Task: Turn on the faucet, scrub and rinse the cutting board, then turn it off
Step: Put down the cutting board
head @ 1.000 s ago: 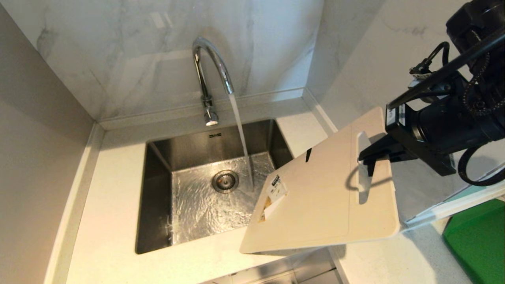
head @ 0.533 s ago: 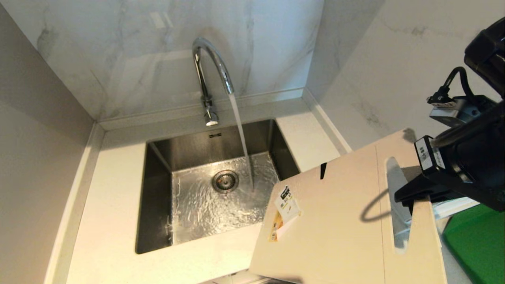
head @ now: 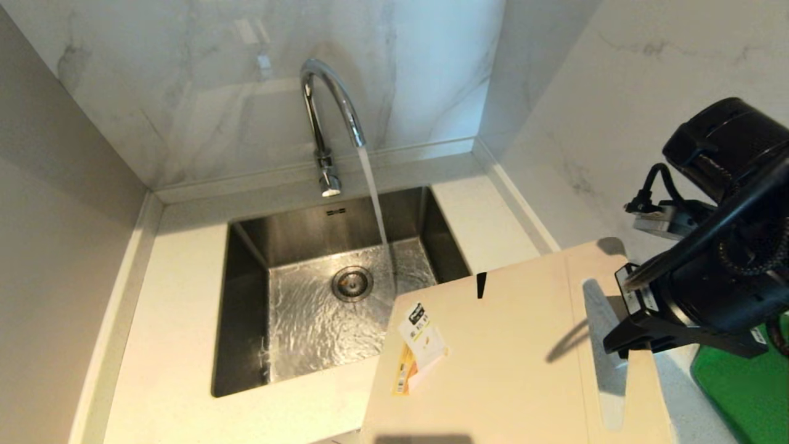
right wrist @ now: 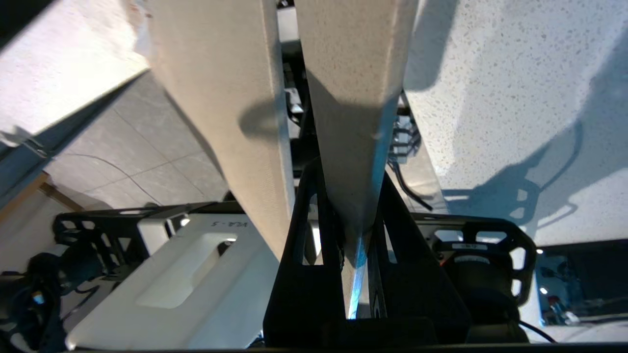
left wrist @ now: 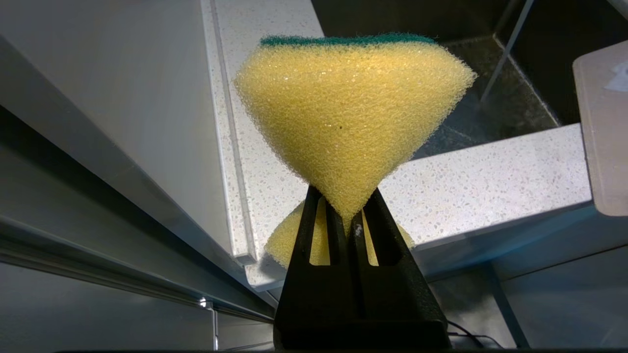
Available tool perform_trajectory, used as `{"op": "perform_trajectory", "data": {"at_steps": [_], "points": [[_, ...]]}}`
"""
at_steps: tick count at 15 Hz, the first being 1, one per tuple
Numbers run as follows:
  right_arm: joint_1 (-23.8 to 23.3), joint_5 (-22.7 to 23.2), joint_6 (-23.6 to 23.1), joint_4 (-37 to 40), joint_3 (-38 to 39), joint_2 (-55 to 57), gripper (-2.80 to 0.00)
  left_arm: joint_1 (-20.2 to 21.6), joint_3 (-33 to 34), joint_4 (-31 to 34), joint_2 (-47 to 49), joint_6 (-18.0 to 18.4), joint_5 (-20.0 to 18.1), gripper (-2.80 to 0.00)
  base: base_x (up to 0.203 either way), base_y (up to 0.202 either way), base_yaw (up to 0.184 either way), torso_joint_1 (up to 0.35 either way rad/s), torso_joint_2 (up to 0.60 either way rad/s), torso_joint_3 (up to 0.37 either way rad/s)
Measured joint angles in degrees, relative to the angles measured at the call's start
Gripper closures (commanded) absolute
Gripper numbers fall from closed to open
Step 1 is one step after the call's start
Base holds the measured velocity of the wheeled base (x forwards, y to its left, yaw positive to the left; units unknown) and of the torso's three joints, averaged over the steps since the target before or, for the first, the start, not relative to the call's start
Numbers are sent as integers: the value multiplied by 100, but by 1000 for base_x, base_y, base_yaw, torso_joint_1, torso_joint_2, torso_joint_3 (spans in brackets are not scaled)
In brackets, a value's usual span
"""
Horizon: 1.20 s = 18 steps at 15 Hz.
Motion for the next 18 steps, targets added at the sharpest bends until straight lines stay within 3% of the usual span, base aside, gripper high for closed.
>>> {"op": "perform_trajectory", "data": {"at_steps": [4, 9, 14, 18], "points": [[6, -83, -117, -272, 418, 239, 0, 0, 0, -1, 0, -2, -2, 0, 0, 0, 0, 0, 0, 0], [17, -548, -154, -902, 996, 469, 0, 0, 0, -2, 0, 0, 0, 0, 0, 0, 0, 0, 0, 0], [17, -743, -131, -2220, 1890, 641, 0, 0, 0, -1, 0, -2, -1, 0, 0, 0, 0, 0, 0, 0], [22, -969, -150, -2705, 2169, 912, 0, 0, 0, -2, 0, -2, 0, 0, 0, 0, 0, 0, 0, 0]]}}
